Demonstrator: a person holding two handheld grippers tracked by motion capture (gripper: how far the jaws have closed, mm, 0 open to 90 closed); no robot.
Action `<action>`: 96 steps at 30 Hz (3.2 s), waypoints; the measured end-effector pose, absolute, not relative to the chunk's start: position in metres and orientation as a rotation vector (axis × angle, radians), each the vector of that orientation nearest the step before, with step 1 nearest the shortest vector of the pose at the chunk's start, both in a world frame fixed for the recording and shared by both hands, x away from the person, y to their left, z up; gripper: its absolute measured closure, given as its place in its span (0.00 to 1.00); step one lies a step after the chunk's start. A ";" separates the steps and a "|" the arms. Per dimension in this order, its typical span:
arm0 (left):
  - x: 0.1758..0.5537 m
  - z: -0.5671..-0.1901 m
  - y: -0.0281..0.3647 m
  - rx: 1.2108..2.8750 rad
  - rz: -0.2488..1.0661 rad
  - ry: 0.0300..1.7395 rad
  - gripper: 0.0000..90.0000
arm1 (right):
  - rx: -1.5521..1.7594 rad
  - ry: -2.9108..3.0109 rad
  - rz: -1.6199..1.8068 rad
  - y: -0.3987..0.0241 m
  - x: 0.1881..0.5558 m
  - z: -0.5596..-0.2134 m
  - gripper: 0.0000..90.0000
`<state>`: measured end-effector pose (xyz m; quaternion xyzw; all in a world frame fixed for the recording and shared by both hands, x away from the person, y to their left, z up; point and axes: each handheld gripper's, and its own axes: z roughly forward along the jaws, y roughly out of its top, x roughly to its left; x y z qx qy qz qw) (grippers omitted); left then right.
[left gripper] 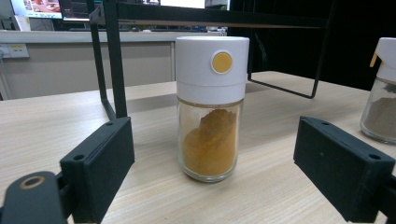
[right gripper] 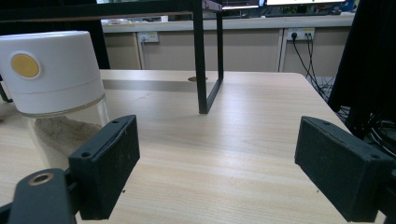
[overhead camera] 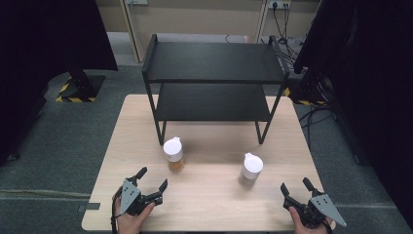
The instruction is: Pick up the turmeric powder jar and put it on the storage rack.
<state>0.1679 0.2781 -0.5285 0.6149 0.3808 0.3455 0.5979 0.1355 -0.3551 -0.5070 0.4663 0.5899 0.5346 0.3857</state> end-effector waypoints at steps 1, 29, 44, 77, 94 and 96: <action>0.168 -0.529 0.278 1.425 0.801 0.885 0.13 | 1.190 1.501 1.365 -0.355 0.136 -0.507 0.16; 0.221 -0.511 0.248 1.453 0.809 0.869 0.14 | 1.192 1.495 1.360 -0.354 0.135 -0.507 0.15; 0.254 -0.508 0.246 1.453 0.758 0.851 0.19 | 1.194 1.502 1.361 -0.355 0.136 -0.506 0.15; 0.263 -0.498 0.240 1.472 0.761 0.840 0.34 | 1.196 1.505 1.367 -0.356 0.136 -0.506 0.15; 0.255 -0.458 0.236 1.402 0.773 0.756 0.34 | 1.197 1.500 1.365 -0.356 0.136 -0.507 0.15; 0.255 -0.455 0.235 1.397 0.774 0.750 0.34 | 1.198 1.500 1.365 -0.356 0.136 -0.507 0.15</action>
